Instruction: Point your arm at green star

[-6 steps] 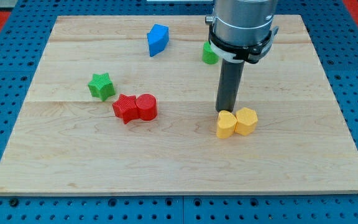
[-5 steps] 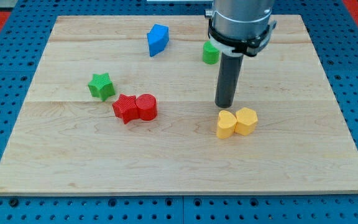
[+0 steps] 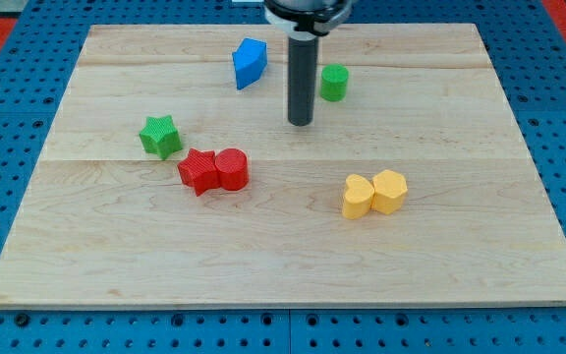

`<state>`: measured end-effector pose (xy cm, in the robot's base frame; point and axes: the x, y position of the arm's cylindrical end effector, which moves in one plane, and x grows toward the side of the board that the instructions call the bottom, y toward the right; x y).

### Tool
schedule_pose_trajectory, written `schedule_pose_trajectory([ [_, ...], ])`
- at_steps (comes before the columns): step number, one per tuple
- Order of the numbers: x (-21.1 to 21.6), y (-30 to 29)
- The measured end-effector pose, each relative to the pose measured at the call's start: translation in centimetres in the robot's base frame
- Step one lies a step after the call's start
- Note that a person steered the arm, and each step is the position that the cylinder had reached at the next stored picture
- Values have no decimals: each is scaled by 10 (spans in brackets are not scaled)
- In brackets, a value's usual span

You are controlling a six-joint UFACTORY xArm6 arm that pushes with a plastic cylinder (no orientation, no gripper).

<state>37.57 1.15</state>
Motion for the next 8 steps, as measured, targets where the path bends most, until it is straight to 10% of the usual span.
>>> schedule_pose_trajectory([
  [8, -6, -233],
])
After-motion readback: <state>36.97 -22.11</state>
